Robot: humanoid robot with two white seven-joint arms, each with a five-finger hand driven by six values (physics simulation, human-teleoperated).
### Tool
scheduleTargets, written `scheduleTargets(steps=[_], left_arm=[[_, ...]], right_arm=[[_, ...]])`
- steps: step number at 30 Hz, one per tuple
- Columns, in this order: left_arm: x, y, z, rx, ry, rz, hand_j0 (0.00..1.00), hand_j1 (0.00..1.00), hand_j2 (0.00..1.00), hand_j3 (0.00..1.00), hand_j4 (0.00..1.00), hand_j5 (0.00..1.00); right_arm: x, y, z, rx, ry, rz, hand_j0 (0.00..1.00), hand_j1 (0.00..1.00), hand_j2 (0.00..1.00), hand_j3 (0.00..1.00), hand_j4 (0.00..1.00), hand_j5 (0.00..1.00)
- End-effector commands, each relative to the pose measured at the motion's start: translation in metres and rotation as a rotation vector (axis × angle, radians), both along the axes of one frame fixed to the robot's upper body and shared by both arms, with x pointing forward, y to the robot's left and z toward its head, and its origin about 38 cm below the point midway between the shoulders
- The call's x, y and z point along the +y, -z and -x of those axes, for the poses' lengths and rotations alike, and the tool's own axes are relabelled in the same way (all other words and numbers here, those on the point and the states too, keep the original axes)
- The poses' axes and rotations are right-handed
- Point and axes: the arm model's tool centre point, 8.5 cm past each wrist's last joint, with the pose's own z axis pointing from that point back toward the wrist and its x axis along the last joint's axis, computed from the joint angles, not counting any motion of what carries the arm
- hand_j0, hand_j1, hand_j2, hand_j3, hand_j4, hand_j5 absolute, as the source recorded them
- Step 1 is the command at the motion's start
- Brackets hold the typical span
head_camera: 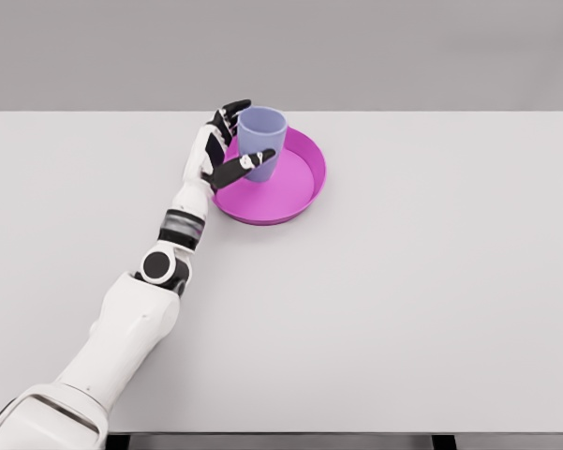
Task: Flip the cup with left arm and place it on the plate
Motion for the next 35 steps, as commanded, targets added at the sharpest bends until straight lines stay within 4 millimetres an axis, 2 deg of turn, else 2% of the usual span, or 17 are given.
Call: scheduleTargets(steps=[1,5,12,20,21,22,24,25,26,27,29,30,31,32,35], left_arm=[[0.000,-0.008,-0.001,-0.024,0.006,0.006,0.85,0.85,0.85,0.85,0.85,0.85],[-0.002,-0.009,0.000,-0.027,0.009,0.009,0.92,0.92,0.92,0.92,0.92,0.92],[0.002,-0.007,0.000,-0.022,0.002,0.007,1.00,1.00,1.00,1.00,1.00,1.00],[0.010,-0.004,0.002,-0.018,-0.007,-0.001,1.00,1.00,1.00,1.00,1.00,1.00],[0.018,-0.011,0.000,-0.038,-0.011,-0.009,1.00,1.00,1.00,1.00,1.00,1.00],[0.037,-0.020,-0.002,-0.065,-0.029,-0.021,1.00,1.00,1.00,1.00,1.00,1.00],[0.095,-0.030,-0.001,-0.097,-0.076,-0.105,1.00,1.00,1.00,1.00,1.00,1.00],[0.146,-0.032,0.003,-0.093,-0.113,-0.212,1.00,1.00,1.00,1.00,1.00,1.00],[0.182,-0.039,0.007,-0.095,-0.109,-0.315,1.00,1.00,1.00,1.00,1.00,1.00],[0.216,-0.045,0.016,-0.079,-0.020,-0.458,1.00,1.00,1.00,1.00,1.00,1.00],[0.256,-0.051,0.039,-0.007,0.249,-0.708,1.00,1.00,1.00,1.00,1.00,1.00],[0.266,-0.053,0.048,0.023,0.346,-0.785,1.00,1.00,1.00,1.00,1.00,1.00],[0.266,-0.057,0.049,0.015,0.356,-0.811,1.00,1.00,1.00,1.00,1.00,1.00],[0.267,-0.069,0.047,-0.009,0.359,-0.839,1.00,1.00,1.00,1.00,1.00,1.00],[0.267,-0.084,0.045,-0.046,0.349,-0.826,1.00,1.00,1.00,1.00,1.00,1.00]], right_arm=[[0.000,0.000,0.000,0.000,-0.001,0.000,1.00,1.00,1.00,1.00,1.00,1.00],[0.000,0.000,0.000,0.000,-0.001,0.000,1.00,1.00,1.00,1.00,1.00,1.00],[0.000,0.000,0.000,0.000,0.000,0.000,1.00,1.00,1.00,1.00,1.00,1.00],[0.000,0.000,0.000,0.000,0.000,0.000,1.00,1.00,1.00,1.00,1.00,1.00],[0.000,0.000,0.000,0.000,-0.001,0.000,1.00,1.00,1.00,1.00,1.00,1.00],[0.000,0.000,0.000,0.000,0.000,0.000,1.00,1.00,1.00,1.00,1.00,1.00],[0.000,0.000,0.000,0.000,-0.001,0.000,1.00,1.00,1.00,1.00,1.00,1.00],[0.000,0.000,0.000,0.000,-0.001,0.000,1.00,1.00,1.00,1.00,1.00,1.00],[0.000,0.000,0.000,0.000,-0.001,0.000,1.00,1.00,1.00,1.00,1.00,1.00],[0.000,0.000,0.000,0.000,0.000,0.000,1.00,1.00,1.00,1.00,1.00,1.00],[0.000,0.000,0.000,0.000,0.000,0.000,1.00,1.00,1.00,1.00,1.00,1.00],[0.000,0.000,0.000,0.000,0.000,0.000,1.00,1.00,1.00,1.00,1.00,1.00],[0.000,0.000,0.000,0.000,0.000,0.000,1.00,1.00,1.00,1.00,1.00,1.00],[0.000,0.000,0.000,0.000,0.000,0.000,1.00,1.00,1.00,1.00,1.00,1.00],[0.000,0.000,0.000,0.000,0.000,0.000,1.00,1.00,1.00,1.00,1.00,1.00]])
